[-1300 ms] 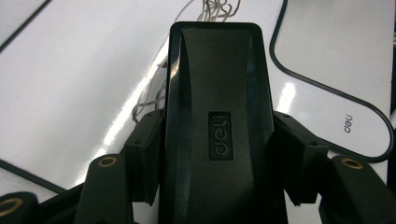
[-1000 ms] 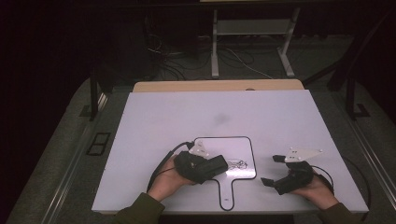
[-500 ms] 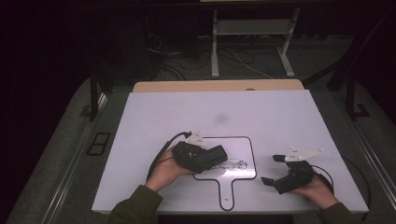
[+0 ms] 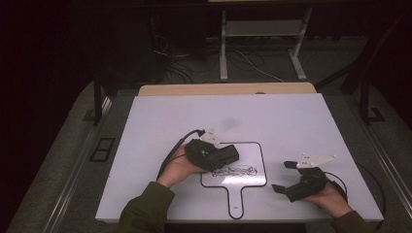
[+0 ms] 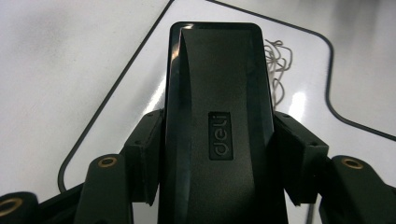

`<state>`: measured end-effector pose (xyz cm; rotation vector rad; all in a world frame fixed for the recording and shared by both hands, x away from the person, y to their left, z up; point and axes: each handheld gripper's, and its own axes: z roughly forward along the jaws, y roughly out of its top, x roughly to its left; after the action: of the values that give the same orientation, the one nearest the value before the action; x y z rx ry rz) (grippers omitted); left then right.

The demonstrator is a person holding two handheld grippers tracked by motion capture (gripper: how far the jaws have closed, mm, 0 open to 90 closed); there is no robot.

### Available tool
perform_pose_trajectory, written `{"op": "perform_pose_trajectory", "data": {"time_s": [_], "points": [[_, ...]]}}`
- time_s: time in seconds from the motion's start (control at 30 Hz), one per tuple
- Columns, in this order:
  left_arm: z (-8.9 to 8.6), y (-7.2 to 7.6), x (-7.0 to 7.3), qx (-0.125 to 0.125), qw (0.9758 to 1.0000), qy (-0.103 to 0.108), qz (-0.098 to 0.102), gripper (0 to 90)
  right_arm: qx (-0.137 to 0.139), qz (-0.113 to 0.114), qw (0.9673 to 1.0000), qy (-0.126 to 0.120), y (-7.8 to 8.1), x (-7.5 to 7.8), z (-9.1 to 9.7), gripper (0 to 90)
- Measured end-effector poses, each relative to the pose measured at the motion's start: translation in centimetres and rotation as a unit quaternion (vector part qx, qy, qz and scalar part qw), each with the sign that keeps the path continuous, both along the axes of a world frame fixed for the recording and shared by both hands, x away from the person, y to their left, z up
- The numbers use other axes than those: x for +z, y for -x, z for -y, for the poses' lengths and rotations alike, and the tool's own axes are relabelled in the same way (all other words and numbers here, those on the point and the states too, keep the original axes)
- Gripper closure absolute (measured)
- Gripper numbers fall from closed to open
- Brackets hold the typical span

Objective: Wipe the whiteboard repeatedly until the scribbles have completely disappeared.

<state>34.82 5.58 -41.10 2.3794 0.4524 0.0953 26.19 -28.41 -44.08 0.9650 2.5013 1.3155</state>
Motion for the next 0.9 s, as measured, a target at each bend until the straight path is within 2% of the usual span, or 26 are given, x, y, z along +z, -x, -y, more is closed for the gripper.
{"op": "perform_pose_trajectory", "data": {"time_s": [0.27, 0.4, 0.73, 0.77, 0.83, 0.9], "points": [[0.5, -0.6, -1.0, 0.003, 0.9996, -0.026, 0.008, 39.2, 0.002, -0.001, 1.0, 0.001, 0.0, 0.0, 0.0, 0.0], [0.6, -0.4, -1.2, 0.002, 0.9997, -0.025, 0.008, 39.3, 0.004, -0.001, 1.0, 0.001, 0.0, -0.1, -0.1, 0.0], [0.6, -0.4, -1.7, 0.004, 0.999, -0.043, 0.013, 39.4, 0.004, -0.001, 1.0, 0.002, 0.0, -0.1, -0.1, 0.0], [0.7, -0.3, -1.8, 0.01, 0.9992, -0.037, 0.011, 39.4, 0.004, -0.001, 1.0, 0.002, 0.0, -0.1, -0.1, 0.0], [0.6, -0.4, -1.9, 0.006, 0.9988, -0.046, 0.012, 39.4, 0.004, 0.0, 1.0, 0.001, 0.0, -0.1, -0.1, 0.0], [0.6, -0.4, -2.0, 0.005, 0.999, -0.043, 0.01, 39.4, 0.004, 0.0, 1.0, 0.001, 0.0, -0.1, -0.1, 0.0]]}}
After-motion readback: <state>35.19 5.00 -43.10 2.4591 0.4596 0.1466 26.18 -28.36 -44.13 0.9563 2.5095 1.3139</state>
